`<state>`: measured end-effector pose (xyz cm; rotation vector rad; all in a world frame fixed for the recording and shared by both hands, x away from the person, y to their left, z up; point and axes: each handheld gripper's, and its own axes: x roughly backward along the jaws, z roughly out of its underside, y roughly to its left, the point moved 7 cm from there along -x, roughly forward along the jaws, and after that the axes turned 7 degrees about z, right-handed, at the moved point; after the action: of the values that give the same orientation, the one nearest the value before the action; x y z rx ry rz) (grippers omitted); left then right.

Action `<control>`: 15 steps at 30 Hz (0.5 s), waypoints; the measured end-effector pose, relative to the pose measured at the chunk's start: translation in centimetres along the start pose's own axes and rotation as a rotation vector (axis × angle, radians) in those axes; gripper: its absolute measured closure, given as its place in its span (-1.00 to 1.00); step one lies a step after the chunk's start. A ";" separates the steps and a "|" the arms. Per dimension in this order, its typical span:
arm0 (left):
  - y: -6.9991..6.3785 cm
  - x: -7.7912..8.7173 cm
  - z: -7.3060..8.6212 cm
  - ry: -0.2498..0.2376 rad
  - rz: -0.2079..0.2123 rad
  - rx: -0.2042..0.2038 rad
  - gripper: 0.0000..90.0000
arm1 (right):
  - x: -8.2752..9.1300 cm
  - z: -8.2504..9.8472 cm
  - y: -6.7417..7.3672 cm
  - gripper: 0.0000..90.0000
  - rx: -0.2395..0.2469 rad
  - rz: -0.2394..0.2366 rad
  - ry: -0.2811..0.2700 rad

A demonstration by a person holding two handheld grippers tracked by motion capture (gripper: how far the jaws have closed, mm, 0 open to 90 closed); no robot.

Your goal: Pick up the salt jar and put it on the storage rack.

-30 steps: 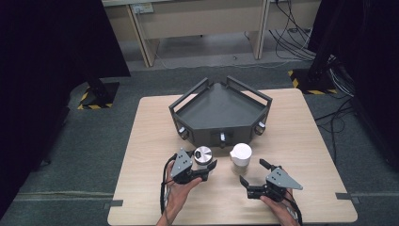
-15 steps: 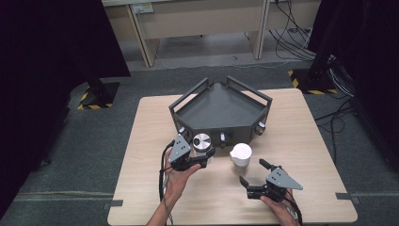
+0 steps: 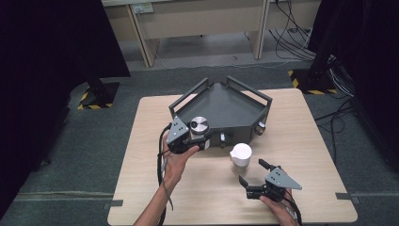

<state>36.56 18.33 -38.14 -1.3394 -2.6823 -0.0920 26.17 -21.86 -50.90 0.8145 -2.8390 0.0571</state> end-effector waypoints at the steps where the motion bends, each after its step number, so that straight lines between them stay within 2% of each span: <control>1: 0.1 -0.1 -0.3 -0.002 -0.002 0.001 -0.32 | 0.0 0.0 0.0 -0.98 0.000 0.001 -0.001; 5: 0.6 -0.5 -1.1 -0.010 -0.018 0.003 -0.32 | 0.1 0.0 -0.2 -0.98 -0.004 0.003 -0.002; 7: 1.1 -1.0 -1.6 -0.018 -0.025 0.019 -0.32 | 0.1 0.0 -0.3 -0.98 -0.014 0.004 -0.003; 15: 2.2 -2.2 -2.4 -0.016 -0.062 0.015 -0.32 | 0.0 0.0 -0.2 -0.98 -0.012 0.001 0.000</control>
<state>39.82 17.67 -36.16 -1.2579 -2.7332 -0.0684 26.24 -22.07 -50.94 0.8100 -2.8368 0.0396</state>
